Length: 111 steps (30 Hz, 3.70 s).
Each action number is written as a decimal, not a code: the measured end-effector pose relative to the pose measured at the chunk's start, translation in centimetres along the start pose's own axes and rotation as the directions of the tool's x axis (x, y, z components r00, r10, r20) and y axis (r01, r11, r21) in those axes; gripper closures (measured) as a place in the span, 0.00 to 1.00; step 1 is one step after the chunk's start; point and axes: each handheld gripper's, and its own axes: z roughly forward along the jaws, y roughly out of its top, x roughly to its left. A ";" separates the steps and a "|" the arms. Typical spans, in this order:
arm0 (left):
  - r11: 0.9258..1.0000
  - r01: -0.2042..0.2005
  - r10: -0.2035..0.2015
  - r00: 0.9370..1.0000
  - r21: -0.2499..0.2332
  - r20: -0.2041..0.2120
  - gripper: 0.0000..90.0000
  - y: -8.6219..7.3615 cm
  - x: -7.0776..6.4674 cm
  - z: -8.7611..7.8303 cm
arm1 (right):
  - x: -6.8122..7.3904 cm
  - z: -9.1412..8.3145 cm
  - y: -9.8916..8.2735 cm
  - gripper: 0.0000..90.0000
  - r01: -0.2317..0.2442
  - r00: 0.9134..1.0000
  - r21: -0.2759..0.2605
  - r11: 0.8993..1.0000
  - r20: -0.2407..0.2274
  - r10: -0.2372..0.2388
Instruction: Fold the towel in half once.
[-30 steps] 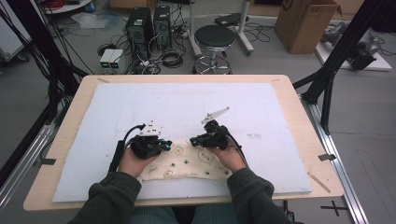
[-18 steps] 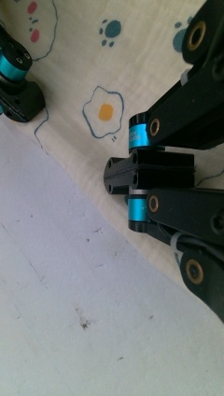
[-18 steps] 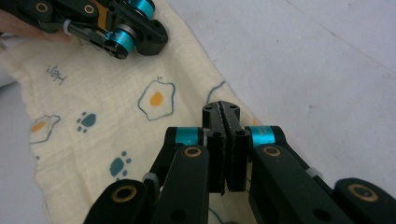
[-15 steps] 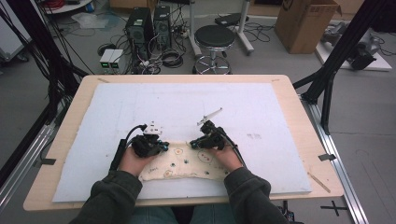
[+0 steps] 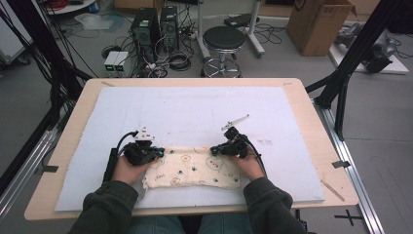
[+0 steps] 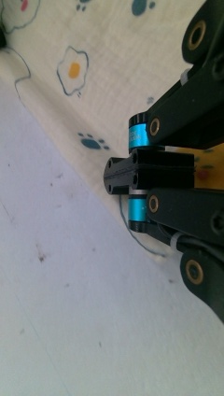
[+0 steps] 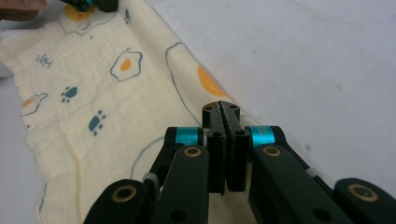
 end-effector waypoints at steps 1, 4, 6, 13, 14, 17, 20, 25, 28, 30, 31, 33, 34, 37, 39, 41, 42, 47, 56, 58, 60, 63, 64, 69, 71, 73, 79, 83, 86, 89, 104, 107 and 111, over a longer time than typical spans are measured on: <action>1.000 0.002 -0.002 1.000 0.002 -0.008 1.00 -0.1 0.1 -0.2 | -0.1 -0.3 -0.2 0.99 -0.008 1.000 -0.001 1.000 0.000 0.008; 1.000 0.011 -0.011 1.000 0.004 -0.018 1.00 -0.4 0.6 -0.6 | -0.5 -1.0 -0.8 0.99 -0.019 1.000 -0.009 1.000 0.010 0.019; 1.000 0.012 -0.011 1.000 0.009 -0.021 1.00 -0.6 0.8 -0.8 | -0.8 -1.5 -1.2 0.99 -0.024 1.000 -0.015 1.000 0.016 0.024; 1.000 0.015 -0.015 1.000 0.007 -0.027 1.00 -0.8 1.0 -1.0 | -1.8 -3.2 -2.7 0.99 -0.049 0.998 -0.032 0.998 0.044 0.050; 1.000 0.015 -0.014 1.000 0.007 -0.028 1.00 -0.8 1.0 -1.0 | -2.0 -3.5 -2.9 0.99 -0.054 0.997 -0.033 0.998 0.047 0.056; 1.000 0.008 -0.008 0.999 0.007 -0.031 1.00 -0.8 0.9 -1.0 | -2.4 -4.3 -3.5 0.99 -0.063 0.996 -0.037 0.997 0.063 0.065; 1.000 0.005 -0.005 0.999 0.011 -0.032 1.00 -0.8 0.9 -1.0 | -2.9 -5.1 -4.2 0.99 -0.083 0.994 -0.051 0.995 0.065 0.086; 1.000 0.002 -0.001 0.999 0.009 -0.044 1.00 -0.8 0.8 -1.1 | -3.1 -5.7 -4.6 0.99 -0.095 0.993 -0.066 0.993 0.071 0.099; 1.000 0.004 -0.005 0.999 -0.028 -0.046 1.00 -0.5 0.6 -1.6 | -2.4 -5.7 -3.9 0.99 -0.065 0.995 -0.072 0.995 0.073 0.070; 0.998 0.003 -0.005 0.999 -0.058 -0.032 1.00 -0.1 0.4 -1.9 | -1.8 -5.5 -3.1 0.99 -0.045 0.997 -0.087 0.995 0.063 0.051; 0.997 0.005 -0.007 1.000 -0.070 -0.027 1.00 0.1 0.2 -1.9 | -1.5 -5.3 -2.5 0.99 -0.038 0.998 -0.092 0.995 0.056 0.043; 0.996 -0.003 0.002 1.000 -0.089 -0.009 1.00 0.9 -0.3 -1.8 | -0.8 -4.8 -1.3 0.99 -0.016 0.999 -0.099 0.995 0.047 0.021; 0.995 -0.005 0.006 1.000 -0.103 0.005 1.00 1.2 -0.6 -1.6 | -0.5 -4.5 -0.7 0.99 -0.003 0.999 -0.100 0.995 0.039 0.007; 0.994 -0.005 0.008 1.000 -0.113 0.028 1.00 2.0 -1.3 -0.7 | 0.6 -3.0 1.1 0.99 0.026 1.000 -0.098 0.995 0.020 -0.024; 0.994 -0.014 0.019 0.999 -0.107 0.038 1.00 2.5 -1.8 0.4 | 1.2 -1.7 2.2 0.99 0.039 0.999 -0.083 0.996 0.008 -0.039; 0.994 -0.005 0.011 0.999 -0.105 0.053 1.00 2.9 -2.1 1.3 | 1.6 -0.2 3.0 0.99 0.049 0.999 -0.068 0.996 -0.007 -0.050; 0.994 0.001 0.005 0.998 -0.105 0.057 1.00 3.0 -2.2 1.7 | 1.8 0.6 3.3 0.99 0.050 0.999 -0.060 0.997 -0.015 -0.051; 0.997 -0.006 0.011 0.998 -0.073 0.065 1.00 3.2 -2.5 3.3 | 2.5 3.2 4.2 0.99 0.061 0.998 -0.019 0.998 -0.032 -0.061; 0.999 -0.009 0.011 0.999 -0.035 0.044 1.00 2.9 -2.2 4.0 | 2.0 4.5 4.1 0.99 0.044 0.999 0.020 0.999 -0.017 -0.043; 0.999 -0.011 0.012 0.999 -0.033 0.039 1.00 2.9 -2.3 4.0 | 2.0 4.5 4.1 0.99 0.044 0.999 0.023 0.999 -0.016 -0.044; 0.999 -0.031 0.032 0.999 -0.034 0.032 0.99 2.9 -2.4 3.8 | 2.1 4.4 4.1 0.99 0.053 0.999 0.019 0.998 -0.012 -0.052; 0.997 -0.036 0.038 0.999 -0.068 0.037 0.99 2.9 -2.5 2.8 | 2.3 3.3 3.9 0.99 0.055 0.998 -0.025 0.998 -0.021 -0.055; 0.996 -0.034 0.037 0.999 -0.080 0.039 0.99 2.9 -2.5 2.4 | 2.3 3.0 3.8 0.99 0.055 0.998 -0.027 0.998 -0.018 -0.056; 0.998 -0.046 0.046 0.999 -0.052 0.006 0.98 1.9 -2.1 1.2 | 1.7 1.5 2.7 0.99 0.052 0.999 -0.021 0.998 0.008 -0.052; 0.999 -0.031 0.031 1.000 -0.045 -0.002 0.98 1.3 -1.5 0.9 | 1.4 1.2 2.1 0.99 0.043 0.999 -0.015 0.999 0.016 -0.043; 0.999 -0.014 0.014 1.000 -0.034 -0.008 0.98 0.8 -1.0 0.6 | 1.0 0.9 1.6 0.99 0.036 0.999 -0.006 0.999 0.025 -0.036; 1.000 0.010 -0.011 0.999 -0.019 -0.036 0.98 0.0 0.1 -0.2 | -0.1 -0.5 -0.2 0.99 0.009 0.999 -0.010 1.000 0.040 -0.009; 1.000 0.011 -0.012 0.999 -0.009 -0.047 0.98 -0.4 0.5 -0.4 | -0.8 -1.7 -1.3 0.99 -0.007 0.998 -0.025 1.000 0.054 0.008; 1.000 0.009 -0.009 0.999 -0.005 -0.050 0.98 -0.5 0.7 -0.6 | -1.2 -2.7 -2.2 0.99 -0.023 0.998 -0.032 0.999 0.061 0.025; 1.000 0.002 -0.002 0.999 -0.001 -0.054 0.97 -0.6 0.7 -0.7 | -1.7 -3.6 -3.0 0.98 -0.040 0.996 -0.040 0.998 0.072 0.043; 0.999 0.021 -0.022 0.999 -0.039 -0.039 0.92 -0.6 0.9 -1.1 | -2.2 -5.7 -4.5 0.92 -0.052 0.995 -0.089 0.995 0.081 0.060; 0.997 0.033 -0.036 0.999 -0.063 -0.038 0.88 -0.4 1.2 -1.5 | -2.0 -6.0 -4.2 0.85 -0.038 0.995 -0.099 0.994 0.092 0.047; 0.990 0.086 -0.090 0.995 -0.109 -0.038 0.78 -0.4 2.2 -2.0 | -2.4 -6.5 -4.2 0.77 -0.038 0.992 -0.111 0.993 0.118 0.051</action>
